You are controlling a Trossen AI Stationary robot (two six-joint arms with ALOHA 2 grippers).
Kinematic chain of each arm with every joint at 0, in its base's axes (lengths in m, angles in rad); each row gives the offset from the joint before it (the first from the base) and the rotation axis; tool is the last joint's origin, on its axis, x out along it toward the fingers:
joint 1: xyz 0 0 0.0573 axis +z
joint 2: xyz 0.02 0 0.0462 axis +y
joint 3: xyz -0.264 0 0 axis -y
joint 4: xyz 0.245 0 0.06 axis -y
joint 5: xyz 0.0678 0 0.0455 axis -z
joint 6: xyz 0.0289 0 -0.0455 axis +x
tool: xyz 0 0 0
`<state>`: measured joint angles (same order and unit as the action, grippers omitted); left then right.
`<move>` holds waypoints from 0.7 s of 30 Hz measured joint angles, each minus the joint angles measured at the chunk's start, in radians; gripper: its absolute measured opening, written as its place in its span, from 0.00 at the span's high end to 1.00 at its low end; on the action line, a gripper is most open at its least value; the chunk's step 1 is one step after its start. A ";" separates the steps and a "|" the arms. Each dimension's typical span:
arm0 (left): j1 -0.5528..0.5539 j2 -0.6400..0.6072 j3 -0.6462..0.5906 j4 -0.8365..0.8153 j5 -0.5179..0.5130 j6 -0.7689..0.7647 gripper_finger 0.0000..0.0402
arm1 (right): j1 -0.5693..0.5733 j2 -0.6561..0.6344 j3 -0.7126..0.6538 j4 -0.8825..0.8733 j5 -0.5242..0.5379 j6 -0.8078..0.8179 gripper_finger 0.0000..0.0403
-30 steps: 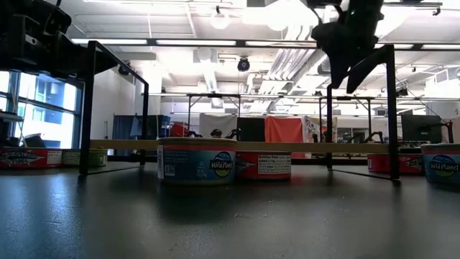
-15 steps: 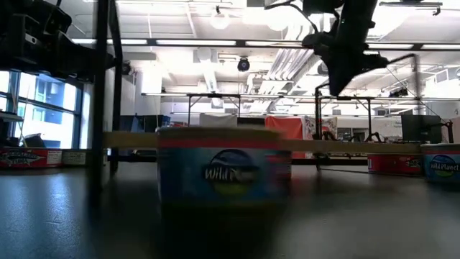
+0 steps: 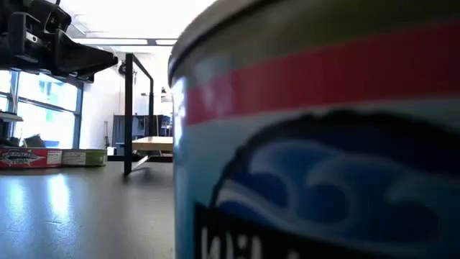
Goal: Stack canned seafood by type on shelf
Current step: Move the shelf to the top of the table
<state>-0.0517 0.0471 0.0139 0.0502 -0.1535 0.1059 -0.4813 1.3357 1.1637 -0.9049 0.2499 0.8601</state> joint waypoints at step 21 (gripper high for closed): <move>0.000 0.000 0.000 -0.001 0.001 0.000 0.81 | -0.240 0.025 0.000 0.016 0.095 0.027 0.97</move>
<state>-0.0517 0.0467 0.0139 0.0494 -0.1524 0.1059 -0.7213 1.3605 1.1634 -0.8888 0.3448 0.8875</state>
